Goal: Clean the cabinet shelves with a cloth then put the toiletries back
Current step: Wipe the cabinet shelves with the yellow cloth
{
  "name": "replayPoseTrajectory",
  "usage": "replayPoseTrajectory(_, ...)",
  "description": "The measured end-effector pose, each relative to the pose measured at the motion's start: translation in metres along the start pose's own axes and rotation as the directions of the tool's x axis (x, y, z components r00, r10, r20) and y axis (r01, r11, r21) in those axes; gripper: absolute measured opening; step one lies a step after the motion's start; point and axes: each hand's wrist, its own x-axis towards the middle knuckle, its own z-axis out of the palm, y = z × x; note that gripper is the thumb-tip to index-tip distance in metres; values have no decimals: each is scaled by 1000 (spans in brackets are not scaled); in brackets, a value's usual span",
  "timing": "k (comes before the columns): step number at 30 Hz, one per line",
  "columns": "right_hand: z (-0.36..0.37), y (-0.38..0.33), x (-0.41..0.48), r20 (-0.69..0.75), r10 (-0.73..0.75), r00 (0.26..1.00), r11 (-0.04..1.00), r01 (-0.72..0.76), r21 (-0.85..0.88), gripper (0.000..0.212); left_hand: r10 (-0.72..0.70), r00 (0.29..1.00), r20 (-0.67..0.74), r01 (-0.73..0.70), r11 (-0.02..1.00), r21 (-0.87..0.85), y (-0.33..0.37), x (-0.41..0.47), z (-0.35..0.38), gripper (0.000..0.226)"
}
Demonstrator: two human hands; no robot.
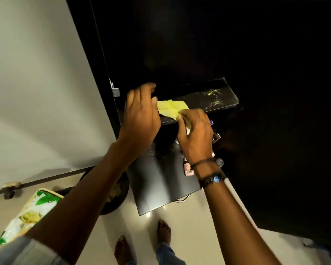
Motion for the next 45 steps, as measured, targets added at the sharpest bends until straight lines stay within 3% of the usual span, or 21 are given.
replayPoseTrajectory(2,3,7,-43,-47,94,994,995,-93,29,14,-30,992,121,14,992,129,-3,15,7,36)
replayPoseTrajectory(4,20,19,-90,58,186,981,982,-187,4,23,-68,970,234,32,988,154,-6,26,14,40)
replayPoseTrajectory(7,59,45,-153,266,273,925,962,-259,-87,27,-47,964,260,-19,969,247,-12,24,26,40)
replayPoseTrajectory(11,97,71,-197,386,455,803,890,-424,-168,24,-45,966,254,-26,963,270,-21,23,35,41)
replayPoseTrajectory(13,110,73,-209,386,404,829,915,-367,-167,25,-17,965,261,-60,958,282,-21,24,36,41)
replayPoseTrajectory(15,120,69,-215,423,262,867,961,-195,-195,38,3,965,264,-81,954,288,-21,24,36,41)
replayPoseTrajectory(18,127,61,-206,559,212,802,965,-82,-247,63,-2,962,273,-77,958,277,-21,24,35,41)
replayPoseTrajectory(22,154,77,-141,658,280,699,946,-85,-311,82,-16,955,296,-73,955,287,-19,26,36,40)
replayPoseTrajectory(26,199,91,-68,711,354,607,917,-76,-392,81,-19,956,294,-75,948,308,-20,25,38,39)
replayPoseTrajectory(29,219,88,-56,672,266,692,912,45,-407,87,-21,954,298,-73,951,300,-20,25,39,39)
replayPoseTrajectory(32,209,69,-89,616,104,781,980,25,-197,59,-25,955,296,-61,958,279,-19,26,37,37)
replayPoseTrajectory(33,202,61,-111,652,62,755,986,55,-158,53,-25,956,293,-61,958,281,-19,26,37,37)
replayPoseTrajectory(36,181,53,-188,754,53,654,971,143,-192,63,-13,958,286,-72,955,286,-17,24,35,35)
replayPoseTrajectory(41,107,55,-271,749,125,651,964,100,-248,71,-16,959,284,-60,964,258,-15,23,32,34)
replayPoseTrajectory(45,105,68,-246,757,167,632,949,105,-297,70,-19,954,298,-62,963,261,-16,24,31,35)
